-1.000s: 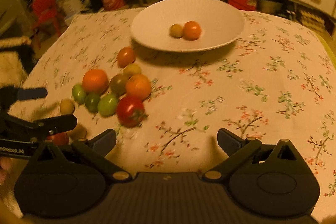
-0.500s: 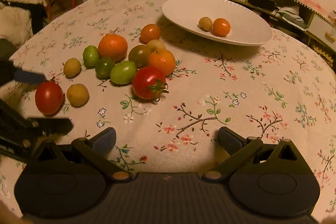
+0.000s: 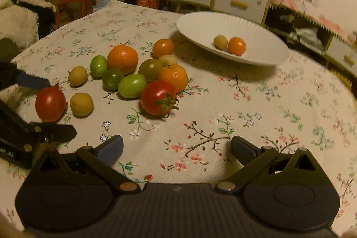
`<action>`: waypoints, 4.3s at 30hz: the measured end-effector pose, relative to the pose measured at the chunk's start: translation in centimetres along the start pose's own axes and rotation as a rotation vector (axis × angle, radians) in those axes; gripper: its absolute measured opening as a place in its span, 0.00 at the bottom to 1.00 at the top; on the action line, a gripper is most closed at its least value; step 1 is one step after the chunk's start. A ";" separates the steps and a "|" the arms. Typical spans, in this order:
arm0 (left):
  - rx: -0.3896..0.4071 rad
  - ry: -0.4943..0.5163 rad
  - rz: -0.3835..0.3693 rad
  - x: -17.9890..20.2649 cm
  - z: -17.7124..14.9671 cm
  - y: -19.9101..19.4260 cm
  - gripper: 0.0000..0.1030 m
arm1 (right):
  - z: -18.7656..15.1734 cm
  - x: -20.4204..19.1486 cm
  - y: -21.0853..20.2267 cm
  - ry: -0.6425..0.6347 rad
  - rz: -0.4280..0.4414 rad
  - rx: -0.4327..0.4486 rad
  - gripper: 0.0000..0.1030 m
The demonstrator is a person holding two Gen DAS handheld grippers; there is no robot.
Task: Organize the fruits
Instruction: 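Withdraw both grippers from the plate back toward the tomato cluster, then grasp a large red tomato with the left gripper while the right gripper grasps another red tomato, then carry both red tomatoes over the white plate and open both grippers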
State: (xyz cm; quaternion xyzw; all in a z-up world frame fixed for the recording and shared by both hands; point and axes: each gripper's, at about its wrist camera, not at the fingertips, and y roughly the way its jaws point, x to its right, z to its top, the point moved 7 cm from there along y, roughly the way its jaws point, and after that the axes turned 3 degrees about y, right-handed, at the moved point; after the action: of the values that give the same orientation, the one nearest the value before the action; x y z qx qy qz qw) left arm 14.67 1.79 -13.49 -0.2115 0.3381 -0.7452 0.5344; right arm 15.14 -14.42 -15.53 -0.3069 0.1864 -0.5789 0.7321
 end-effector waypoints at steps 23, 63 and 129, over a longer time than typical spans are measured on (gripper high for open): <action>-0.085 -0.022 -0.054 -0.5 0.7 -0.9 0.53 | 2.4 -1.8 0.9 -0.066 0.076 -0.003 0.58; -0.055 -0.036 -0.099 0.0 2.1 -1.3 0.37 | 3.2 -1.2 -0.2 -0.015 0.114 0.033 0.32; -0.004 -0.128 -0.182 2.9 21.8 14.2 0.37 | 10.7 11.7 4.4 0.149 0.021 0.076 0.32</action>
State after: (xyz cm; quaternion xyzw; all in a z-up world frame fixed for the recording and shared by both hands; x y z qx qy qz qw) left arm 37.67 -9.79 -9.14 -0.2894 0.2842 -0.7750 0.4846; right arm 28.17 -22.56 -9.53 -0.2329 0.2217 -0.5989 0.7334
